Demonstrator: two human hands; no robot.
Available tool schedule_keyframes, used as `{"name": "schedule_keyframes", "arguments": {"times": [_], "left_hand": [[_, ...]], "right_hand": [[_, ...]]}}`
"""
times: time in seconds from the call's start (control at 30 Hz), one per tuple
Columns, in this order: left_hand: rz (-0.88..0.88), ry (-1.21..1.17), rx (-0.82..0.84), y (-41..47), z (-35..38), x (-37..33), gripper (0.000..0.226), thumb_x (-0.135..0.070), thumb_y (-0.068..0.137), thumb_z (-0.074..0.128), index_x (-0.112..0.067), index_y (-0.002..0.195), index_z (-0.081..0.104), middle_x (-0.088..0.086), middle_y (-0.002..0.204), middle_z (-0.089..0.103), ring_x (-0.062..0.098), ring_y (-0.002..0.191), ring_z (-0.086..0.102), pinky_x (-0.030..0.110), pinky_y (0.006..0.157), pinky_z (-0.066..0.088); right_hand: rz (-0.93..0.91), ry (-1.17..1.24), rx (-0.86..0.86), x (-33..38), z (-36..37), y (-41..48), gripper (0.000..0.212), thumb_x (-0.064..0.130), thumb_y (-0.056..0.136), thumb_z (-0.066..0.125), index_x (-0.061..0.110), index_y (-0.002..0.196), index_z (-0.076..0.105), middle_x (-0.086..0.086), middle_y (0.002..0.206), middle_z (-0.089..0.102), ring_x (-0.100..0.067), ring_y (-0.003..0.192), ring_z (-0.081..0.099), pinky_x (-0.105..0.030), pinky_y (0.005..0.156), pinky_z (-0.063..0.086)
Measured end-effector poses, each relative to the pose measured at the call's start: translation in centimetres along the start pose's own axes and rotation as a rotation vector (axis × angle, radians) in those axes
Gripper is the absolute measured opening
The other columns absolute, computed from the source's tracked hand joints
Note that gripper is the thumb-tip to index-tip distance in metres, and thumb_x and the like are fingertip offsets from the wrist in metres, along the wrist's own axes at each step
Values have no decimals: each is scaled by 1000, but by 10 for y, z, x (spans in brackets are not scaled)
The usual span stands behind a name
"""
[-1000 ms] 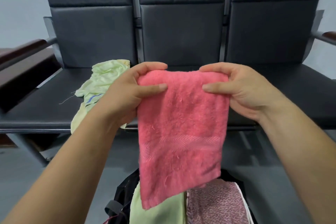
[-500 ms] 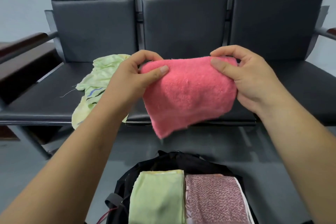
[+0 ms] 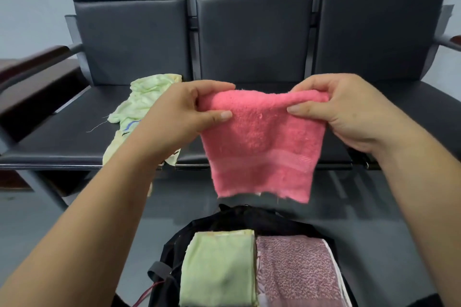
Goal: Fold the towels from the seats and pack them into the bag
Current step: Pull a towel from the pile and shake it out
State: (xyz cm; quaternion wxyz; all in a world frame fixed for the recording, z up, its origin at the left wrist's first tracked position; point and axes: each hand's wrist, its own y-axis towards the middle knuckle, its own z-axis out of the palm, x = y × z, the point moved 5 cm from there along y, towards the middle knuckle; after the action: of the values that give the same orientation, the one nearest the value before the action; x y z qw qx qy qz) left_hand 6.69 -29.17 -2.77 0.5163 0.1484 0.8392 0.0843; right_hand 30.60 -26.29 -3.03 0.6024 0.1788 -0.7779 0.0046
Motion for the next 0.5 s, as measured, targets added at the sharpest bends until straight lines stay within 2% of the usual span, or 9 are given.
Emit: {"name": "schedule_keyframes", "arguments": {"times": [0.07, 0.13, 0.2, 0.27, 0.33, 0.4, 0.43, 0.5], "left_hand": [[69, 222, -45, 1, 2, -1, 21, -14, 90, 73, -25, 108, 74, -13, 91, 73, 2, 88, 67, 13, 79, 49], [87, 253, -63, 3, 6, 0, 10, -18, 95, 67, -27, 98, 70, -12, 84, 68, 2, 79, 60, 12, 72, 44], [78, 222, -65, 5, 10, 6, 5, -22, 97, 65, -27, 96, 67, -13, 82, 65, -1, 77, 56, 11, 70, 42], [19, 75, -91, 9, 9, 19, 2, -27, 93, 70, -27, 96, 69, -15, 80, 64, 4, 77, 57, 20, 72, 46], [-68, -138, -140, 10, 8, 30, 9, -31, 86, 75, -26, 92, 70, -11, 76, 63, 12, 72, 53, 32, 69, 44], [-163, -285, -183, 11, 9, 38, 16, -36, 78, 79, -24, 86, 71, -1, 77, 61, 17, 71, 50, 31, 65, 41], [-199, -334, -179, 11, 10, 41, 20, -38, 74, 82, -24, 83, 72, 1, 79, 62, 16, 70, 51, 29, 63, 41], [-222, -373, -119, 10, 12, 42, 26, -34, 67, 89, -23, 86, 74, -4, 81, 66, 9, 69, 57, 25, 62, 46]], "right_hand": [[-59, -156, -34, -1, -1, -2, 11, 9, 85, 78, 18, 89, 73, 7, 80, 72, -6, 77, 68, -20, 70, 54], [-92, -219, -55, -2, 1, -3, 8, 12, 90, 75, 19, 91, 71, 11, 80, 70, -2, 75, 65, -18, 68, 52], [-77, -209, -101, -8, 3, -1, 9, 15, 87, 78, 21, 90, 71, 11, 83, 70, -2, 78, 65, -21, 68, 54], [-2, -41, -191, -18, 2, 2, 13, 15, 83, 82, 22, 89, 72, 10, 86, 70, -7, 79, 67, -26, 69, 58], [117, 262, -257, -28, 4, 3, 14, 12, 83, 81, 19, 92, 74, 4, 82, 70, -11, 71, 67, -28, 63, 58], [206, 486, -237, -34, 8, 2, 12, 11, 85, 76, 14, 96, 73, 0, 79, 71, -13, 68, 66, -26, 61, 58], [226, 529, -203, -35, 9, 2, 16, 11, 84, 75, 10, 100, 72, -4, 83, 72, -14, 72, 68, -26, 64, 59], [217, 533, -124, -37, 10, 2, 37, 7, 76, 76, 3, 112, 68, -12, 99, 73, -19, 88, 72, -27, 75, 61]]}}
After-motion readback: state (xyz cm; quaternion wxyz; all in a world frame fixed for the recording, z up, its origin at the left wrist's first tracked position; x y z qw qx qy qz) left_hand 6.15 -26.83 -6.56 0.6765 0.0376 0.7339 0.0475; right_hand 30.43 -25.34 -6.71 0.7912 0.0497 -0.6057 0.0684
